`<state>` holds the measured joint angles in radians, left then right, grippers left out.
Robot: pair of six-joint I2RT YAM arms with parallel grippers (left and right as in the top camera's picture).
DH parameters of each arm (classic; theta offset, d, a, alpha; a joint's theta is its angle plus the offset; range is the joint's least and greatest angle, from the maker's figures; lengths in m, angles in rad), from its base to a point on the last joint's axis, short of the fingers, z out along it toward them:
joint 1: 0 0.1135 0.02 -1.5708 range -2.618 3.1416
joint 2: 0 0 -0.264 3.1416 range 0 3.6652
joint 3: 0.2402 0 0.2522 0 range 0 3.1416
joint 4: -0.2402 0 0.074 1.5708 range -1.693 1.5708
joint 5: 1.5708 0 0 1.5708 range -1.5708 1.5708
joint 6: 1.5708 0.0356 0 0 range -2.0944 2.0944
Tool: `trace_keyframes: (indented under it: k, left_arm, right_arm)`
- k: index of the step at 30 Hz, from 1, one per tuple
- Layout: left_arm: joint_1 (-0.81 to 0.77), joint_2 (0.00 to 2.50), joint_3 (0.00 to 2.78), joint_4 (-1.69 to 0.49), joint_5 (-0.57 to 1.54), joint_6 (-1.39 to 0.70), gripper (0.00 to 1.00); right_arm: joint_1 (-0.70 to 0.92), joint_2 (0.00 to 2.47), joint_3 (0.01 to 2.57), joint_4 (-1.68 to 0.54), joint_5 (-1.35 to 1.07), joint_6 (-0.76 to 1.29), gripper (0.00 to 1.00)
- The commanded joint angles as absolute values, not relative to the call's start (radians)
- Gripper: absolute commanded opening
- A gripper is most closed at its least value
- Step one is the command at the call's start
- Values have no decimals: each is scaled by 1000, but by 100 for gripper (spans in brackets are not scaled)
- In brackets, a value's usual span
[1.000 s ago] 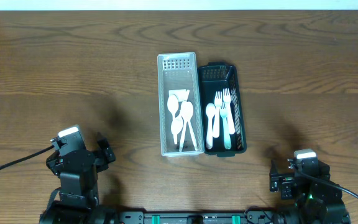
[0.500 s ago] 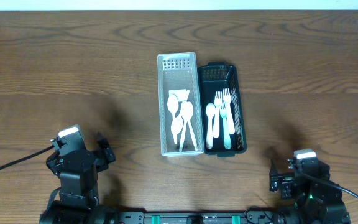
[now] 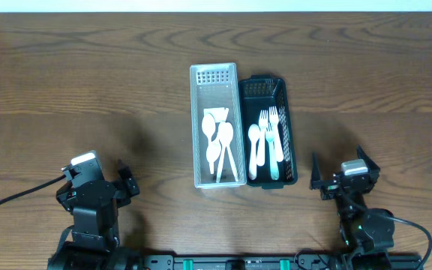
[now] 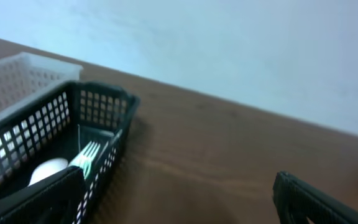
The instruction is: Pack container
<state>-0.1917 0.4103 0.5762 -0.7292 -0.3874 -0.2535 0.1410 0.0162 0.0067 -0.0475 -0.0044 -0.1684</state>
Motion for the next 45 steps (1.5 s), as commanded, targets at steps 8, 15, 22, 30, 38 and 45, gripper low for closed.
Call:
trace_keyframes:
  k: [8, 15, 22, 30, 38, 45]
  left_arm:
    - [-194, 411, 572, -730, -382, -240, 98]
    - [-194, 411, 572, -730, -382, -240, 98]
    - [-194, 411, 572, -730, -382, -240, 98]
    - [-194, 411, 572, -730, -382, -241, 98]
    - [-194, 411, 572, -730, -382, -241, 98]
    - [-194, 411, 572, -730, -382, -240, 98]
  right_arm:
    - [110, 5, 6, -79, -4, -288, 99]
    - [108, 5, 6, -74, -12, -282, 99]
    - [108, 5, 6, -74, -12, -282, 99]
    - [108, 5, 6, -74, -12, -282, 99]
    - [108, 5, 6, -74, -12, -282, 99]
    - [108, 5, 6, -74, -12, -282, 99]
